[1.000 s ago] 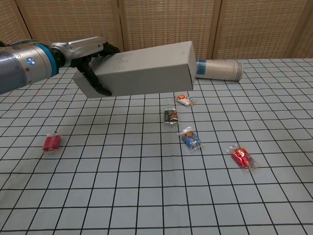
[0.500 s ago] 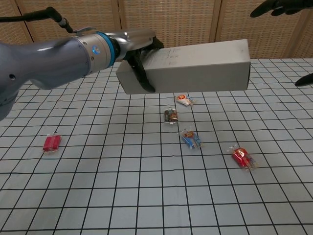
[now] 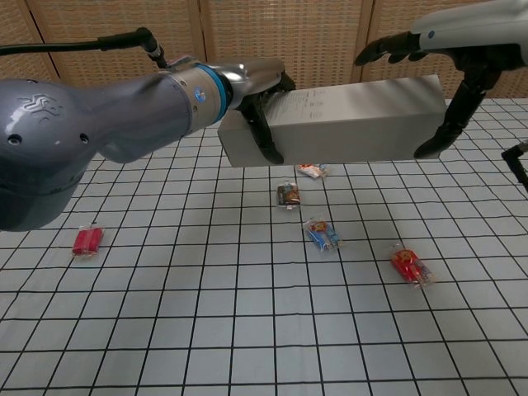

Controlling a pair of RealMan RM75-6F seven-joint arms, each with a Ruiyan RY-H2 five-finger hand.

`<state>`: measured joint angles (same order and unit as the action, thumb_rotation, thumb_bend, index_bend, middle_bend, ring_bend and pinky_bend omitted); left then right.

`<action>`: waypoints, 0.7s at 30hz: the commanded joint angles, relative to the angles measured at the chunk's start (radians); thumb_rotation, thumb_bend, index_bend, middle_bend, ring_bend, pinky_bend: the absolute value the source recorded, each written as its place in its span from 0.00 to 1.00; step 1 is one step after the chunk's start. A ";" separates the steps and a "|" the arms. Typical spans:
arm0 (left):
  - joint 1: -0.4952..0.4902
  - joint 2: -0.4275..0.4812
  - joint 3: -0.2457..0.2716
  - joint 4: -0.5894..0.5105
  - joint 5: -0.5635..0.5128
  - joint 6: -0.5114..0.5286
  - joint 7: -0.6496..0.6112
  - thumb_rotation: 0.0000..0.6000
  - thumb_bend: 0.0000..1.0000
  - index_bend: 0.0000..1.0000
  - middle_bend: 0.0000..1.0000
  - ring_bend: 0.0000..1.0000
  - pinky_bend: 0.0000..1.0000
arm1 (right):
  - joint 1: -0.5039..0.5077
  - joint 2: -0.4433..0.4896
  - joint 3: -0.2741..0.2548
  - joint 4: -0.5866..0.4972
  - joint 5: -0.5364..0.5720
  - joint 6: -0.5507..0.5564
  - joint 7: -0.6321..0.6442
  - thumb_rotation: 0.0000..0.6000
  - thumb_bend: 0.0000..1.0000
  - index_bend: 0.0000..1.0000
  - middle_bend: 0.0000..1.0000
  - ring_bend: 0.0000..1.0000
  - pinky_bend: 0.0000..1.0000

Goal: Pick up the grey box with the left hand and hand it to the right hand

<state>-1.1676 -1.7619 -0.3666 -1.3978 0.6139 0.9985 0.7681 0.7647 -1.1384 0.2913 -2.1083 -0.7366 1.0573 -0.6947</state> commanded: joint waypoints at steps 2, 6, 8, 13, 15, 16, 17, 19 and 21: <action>-0.011 -0.020 0.002 0.011 -0.009 0.013 -0.001 1.00 0.00 0.65 0.55 0.48 0.42 | 0.085 -0.064 0.017 0.043 0.135 0.046 -0.058 1.00 0.00 0.00 0.00 0.00 0.00; -0.019 -0.040 -0.005 0.011 -0.025 0.034 -0.002 1.00 0.00 0.66 0.55 0.48 0.42 | 0.157 -0.114 0.025 0.093 0.269 0.080 -0.113 1.00 0.00 0.00 0.00 0.00 0.00; -0.020 -0.044 -0.006 0.005 -0.026 0.041 -0.005 1.00 0.00 0.66 0.55 0.48 0.42 | 0.180 -0.128 0.022 0.108 0.312 0.091 -0.128 1.00 0.00 0.00 0.00 0.00 0.00; -0.020 -0.044 -0.006 -0.013 -0.030 0.053 -0.006 1.00 0.00 0.66 0.55 0.48 0.42 | 0.211 -0.145 0.022 0.136 0.369 0.100 -0.134 1.00 0.00 0.00 0.00 0.00 0.00; -0.019 -0.043 -0.006 -0.022 -0.032 0.058 -0.004 1.00 0.00 0.66 0.55 0.48 0.42 | 0.222 -0.149 0.020 0.150 0.385 0.102 -0.139 1.00 0.00 0.00 0.00 0.00 0.00; -0.019 -0.042 -0.005 -0.027 -0.035 0.061 -0.002 1.00 0.00 0.65 0.55 0.48 0.42 | 0.228 -0.151 0.019 0.158 0.395 0.103 -0.142 1.00 0.00 0.00 0.00 0.00 0.00; -0.019 -0.040 -0.004 -0.033 -0.037 0.063 0.000 1.00 0.00 0.65 0.55 0.48 0.42 | 0.234 -0.153 0.018 0.165 0.405 0.103 -0.145 1.00 0.00 0.00 0.00 0.00 0.00; -0.020 -0.036 -0.002 -0.042 -0.040 0.067 0.006 1.00 0.00 0.65 0.55 0.48 0.42 | 0.242 -0.154 0.017 0.177 0.418 0.104 -0.146 1.00 0.00 0.01 0.00 0.00 0.00; -0.020 -0.030 -0.003 -0.053 -0.039 0.076 0.009 1.00 0.00 0.65 0.55 0.48 0.42 | 0.246 -0.159 0.010 0.202 0.409 0.110 -0.145 1.00 0.00 0.10 0.07 0.00 0.00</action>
<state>-1.1872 -1.7947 -0.3695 -1.4479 0.5750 1.0718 0.7758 1.0059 -1.2936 0.3091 -1.9213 -0.3199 1.1672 -0.8368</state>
